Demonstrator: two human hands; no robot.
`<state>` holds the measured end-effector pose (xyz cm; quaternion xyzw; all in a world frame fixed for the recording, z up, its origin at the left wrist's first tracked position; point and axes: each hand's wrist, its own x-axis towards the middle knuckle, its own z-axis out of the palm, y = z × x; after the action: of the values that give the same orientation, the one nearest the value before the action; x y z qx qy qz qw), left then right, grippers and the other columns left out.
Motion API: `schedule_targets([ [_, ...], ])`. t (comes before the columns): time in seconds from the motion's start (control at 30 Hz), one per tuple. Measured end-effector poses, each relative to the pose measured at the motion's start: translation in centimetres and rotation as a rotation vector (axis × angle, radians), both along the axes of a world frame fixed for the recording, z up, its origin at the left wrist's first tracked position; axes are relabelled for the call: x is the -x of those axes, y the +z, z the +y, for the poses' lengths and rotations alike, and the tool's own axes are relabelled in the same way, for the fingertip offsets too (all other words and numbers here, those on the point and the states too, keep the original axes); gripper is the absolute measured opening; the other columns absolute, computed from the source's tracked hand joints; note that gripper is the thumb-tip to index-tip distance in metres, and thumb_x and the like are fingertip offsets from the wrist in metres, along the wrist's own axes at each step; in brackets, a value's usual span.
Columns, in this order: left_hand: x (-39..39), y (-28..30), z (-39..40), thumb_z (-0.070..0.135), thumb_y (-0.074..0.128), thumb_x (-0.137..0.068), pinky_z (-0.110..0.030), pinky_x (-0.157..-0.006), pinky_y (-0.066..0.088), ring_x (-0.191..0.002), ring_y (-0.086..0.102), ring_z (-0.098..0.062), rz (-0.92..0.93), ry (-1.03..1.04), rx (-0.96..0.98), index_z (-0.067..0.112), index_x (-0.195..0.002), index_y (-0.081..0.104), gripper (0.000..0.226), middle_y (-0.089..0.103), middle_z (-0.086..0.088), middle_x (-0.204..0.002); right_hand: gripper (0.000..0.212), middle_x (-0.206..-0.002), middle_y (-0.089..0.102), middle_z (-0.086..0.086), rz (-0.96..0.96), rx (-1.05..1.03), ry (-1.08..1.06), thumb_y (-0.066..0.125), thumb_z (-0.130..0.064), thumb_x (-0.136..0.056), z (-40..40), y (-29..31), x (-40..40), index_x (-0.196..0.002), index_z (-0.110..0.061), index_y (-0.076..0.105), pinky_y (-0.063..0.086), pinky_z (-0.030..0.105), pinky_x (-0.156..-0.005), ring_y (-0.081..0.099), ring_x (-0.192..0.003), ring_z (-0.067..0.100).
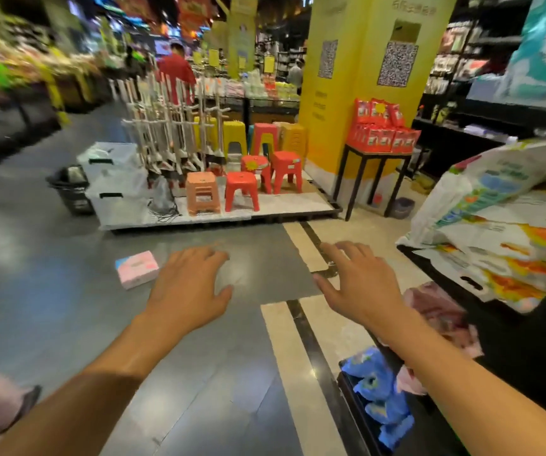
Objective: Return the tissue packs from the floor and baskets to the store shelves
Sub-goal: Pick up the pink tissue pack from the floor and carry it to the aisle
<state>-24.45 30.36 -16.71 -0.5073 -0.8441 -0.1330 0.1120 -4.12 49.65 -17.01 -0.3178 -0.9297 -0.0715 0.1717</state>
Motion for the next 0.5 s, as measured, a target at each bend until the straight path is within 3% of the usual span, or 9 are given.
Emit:
schedule_targets([
  [0.17, 5.8, -0.8, 1.5, 0.05, 0.057, -0.074, -0.043, -0.089, 0.049, -0.104, 0.065, -0.031, 0.033, 0.155, 0.018, 0.02, -0.118, 0.069, 0.055, 0.07, -0.002, -0.109, 0.062, -0.146, 0.047, 0.0, 0.003, 0.063, 0.163, 0.044, -0.062, -0.093, 3.1, -0.9, 9.4, -0.146, -0.032, 0.038, 0.044, 0.042, -0.102, 0.041, -0.135, 0.024],
  [0.33, 11.3, -1.4, 3.3, 0.052, 0.047, -0.072, -0.046, -0.082, 0.053, -0.094, 0.068, -0.035, 0.032, 0.279, -0.007, 0.015, -0.109, 0.072, 0.058, 0.071, -0.007, -0.102, 0.062, -0.148, 0.045, -0.002, -0.012, 0.123, 0.282, 0.042, -0.064, -0.094, 8.0, -1.8, 16.7, -0.148, -0.033, 0.036, 0.046, 0.039, -0.1, 0.042, -0.134, 0.021],
  [0.5, 15.5, -1.5, 4.0, 0.042, 0.069, -0.07, -0.045, -0.081, 0.055, -0.097, 0.067, -0.035, 0.041, 0.417, -0.024, 0.016, -0.118, 0.069, 0.055, 0.072, -0.007, -0.107, 0.061, -0.148, 0.047, -0.002, -0.011, 0.163, 0.382, 0.045, -0.061, -0.095, 11.7, -2.8, 24.4, -0.148, -0.032, 0.037, 0.044, 0.04, -0.103, 0.042, -0.135, 0.021],
])
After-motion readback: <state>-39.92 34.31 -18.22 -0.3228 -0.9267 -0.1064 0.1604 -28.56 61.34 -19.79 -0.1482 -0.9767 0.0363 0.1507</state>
